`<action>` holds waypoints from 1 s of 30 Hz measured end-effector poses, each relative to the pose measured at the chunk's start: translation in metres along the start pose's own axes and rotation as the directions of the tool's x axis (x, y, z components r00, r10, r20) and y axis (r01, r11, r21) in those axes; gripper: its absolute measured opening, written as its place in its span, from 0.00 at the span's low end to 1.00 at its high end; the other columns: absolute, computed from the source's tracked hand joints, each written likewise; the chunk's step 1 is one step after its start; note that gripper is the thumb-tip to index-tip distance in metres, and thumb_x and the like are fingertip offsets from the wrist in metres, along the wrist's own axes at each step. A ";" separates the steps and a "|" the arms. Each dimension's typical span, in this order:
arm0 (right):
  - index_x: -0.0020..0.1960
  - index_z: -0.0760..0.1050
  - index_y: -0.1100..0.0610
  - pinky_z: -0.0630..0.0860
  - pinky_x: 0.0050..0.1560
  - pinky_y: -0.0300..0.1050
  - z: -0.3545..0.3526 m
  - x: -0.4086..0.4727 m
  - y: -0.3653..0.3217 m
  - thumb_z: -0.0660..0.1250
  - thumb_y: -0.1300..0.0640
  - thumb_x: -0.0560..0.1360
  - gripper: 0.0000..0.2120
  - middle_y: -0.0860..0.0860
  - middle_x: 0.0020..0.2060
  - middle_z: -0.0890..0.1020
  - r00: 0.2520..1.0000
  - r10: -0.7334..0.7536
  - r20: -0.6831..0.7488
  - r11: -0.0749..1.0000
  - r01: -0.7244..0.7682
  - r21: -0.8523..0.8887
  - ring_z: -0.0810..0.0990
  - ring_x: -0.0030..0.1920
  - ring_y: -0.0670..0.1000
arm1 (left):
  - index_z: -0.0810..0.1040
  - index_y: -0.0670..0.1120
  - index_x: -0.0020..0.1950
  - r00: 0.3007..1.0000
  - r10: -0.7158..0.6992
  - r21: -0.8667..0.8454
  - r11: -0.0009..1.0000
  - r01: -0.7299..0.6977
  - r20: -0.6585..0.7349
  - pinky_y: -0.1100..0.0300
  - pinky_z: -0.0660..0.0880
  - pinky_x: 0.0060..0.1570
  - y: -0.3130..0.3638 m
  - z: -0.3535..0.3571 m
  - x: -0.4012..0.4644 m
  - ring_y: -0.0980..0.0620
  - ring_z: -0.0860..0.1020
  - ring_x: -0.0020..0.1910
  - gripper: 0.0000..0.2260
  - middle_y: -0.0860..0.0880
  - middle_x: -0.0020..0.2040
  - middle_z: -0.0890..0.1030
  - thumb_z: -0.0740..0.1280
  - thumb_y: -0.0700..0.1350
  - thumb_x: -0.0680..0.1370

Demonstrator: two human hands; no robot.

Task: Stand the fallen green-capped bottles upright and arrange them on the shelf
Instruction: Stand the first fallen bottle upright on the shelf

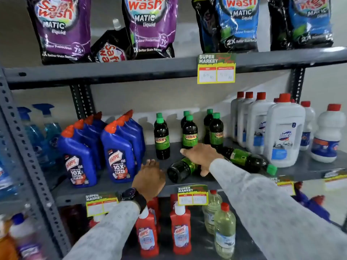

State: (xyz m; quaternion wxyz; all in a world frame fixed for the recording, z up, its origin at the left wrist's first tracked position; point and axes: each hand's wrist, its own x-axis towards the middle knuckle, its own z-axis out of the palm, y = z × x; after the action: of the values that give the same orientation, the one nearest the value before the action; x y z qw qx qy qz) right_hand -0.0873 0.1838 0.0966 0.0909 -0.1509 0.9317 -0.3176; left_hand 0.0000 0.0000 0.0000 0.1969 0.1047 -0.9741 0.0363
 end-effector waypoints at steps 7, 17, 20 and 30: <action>0.72 0.74 0.60 0.86 0.33 0.57 0.034 0.012 -0.008 0.77 0.45 0.74 0.32 0.56 0.70 0.76 0.983 0.181 0.035 0.901 -0.180 0.396 0.82 0.61 0.65 | 0.71 0.36 0.70 0.990 0.055 0.116 0.991 -0.071 0.133 0.36 0.61 0.74 -0.012 0.018 0.004 0.33 0.64 0.76 0.37 0.31 0.74 0.68 0.34 0.50 0.74; 0.52 0.74 0.57 0.87 0.43 0.62 0.012 0.008 -0.017 0.76 0.51 0.76 0.15 0.59 0.53 0.81 0.999 0.033 -0.017 0.784 -0.015 0.621 0.85 0.50 0.62 | 0.71 0.37 0.71 0.989 0.046 0.168 0.983 -0.071 0.144 0.37 0.62 0.72 -0.018 0.028 0.008 0.36 0.66 0.75 0.44 0.34 0.74 0.69 0.29 0.53 0.69; 0.67 0.65 0.57 0.86 0.50 0.62 0.010 0.012 -0.022 0.77 0.46 0.74 0.31 0.56 0.62 0.80 0.974 -0.033 -0.223 0.806 0.158 0.570 0.83 0.57 0.60 | 0.70 0.37 0.73 0.987 0.035 0.178 0.982 -0.064 0.160 0.36 0.62 0.73 -0.013 0.019 0.005 0.36 0.65 0.76 0.45 0.33 0.76 0.67 0.28 0.52 0.69; 0.78 0.63 0.50 0.77 0.67 0.59 0.066 0.012 0.013 0.77 0.49 0.74 0.38 0.48 0.65 0.83 0.782 -0.382 -0.492 0.817 0.535 0.216 0.81 0.66 0.54 | 0.71 0.37 0.71 0.990 0.037 0.164 0.985 -0.059 0.135 0.36 0.60 0.74 -0.019 0.035 0.008 0.36 0.64 0.77 0.41 0.35 0.77 0.67 0.31 0.52 0.73</action>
State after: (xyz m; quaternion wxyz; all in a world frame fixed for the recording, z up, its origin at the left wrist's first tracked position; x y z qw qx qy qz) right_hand -0.0835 0.1519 0.0359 -0.1718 -0.2849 0.7914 -0.5128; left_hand -0.0165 -0.0242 -0.0283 0.1217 0.0997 -0.9807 0.1159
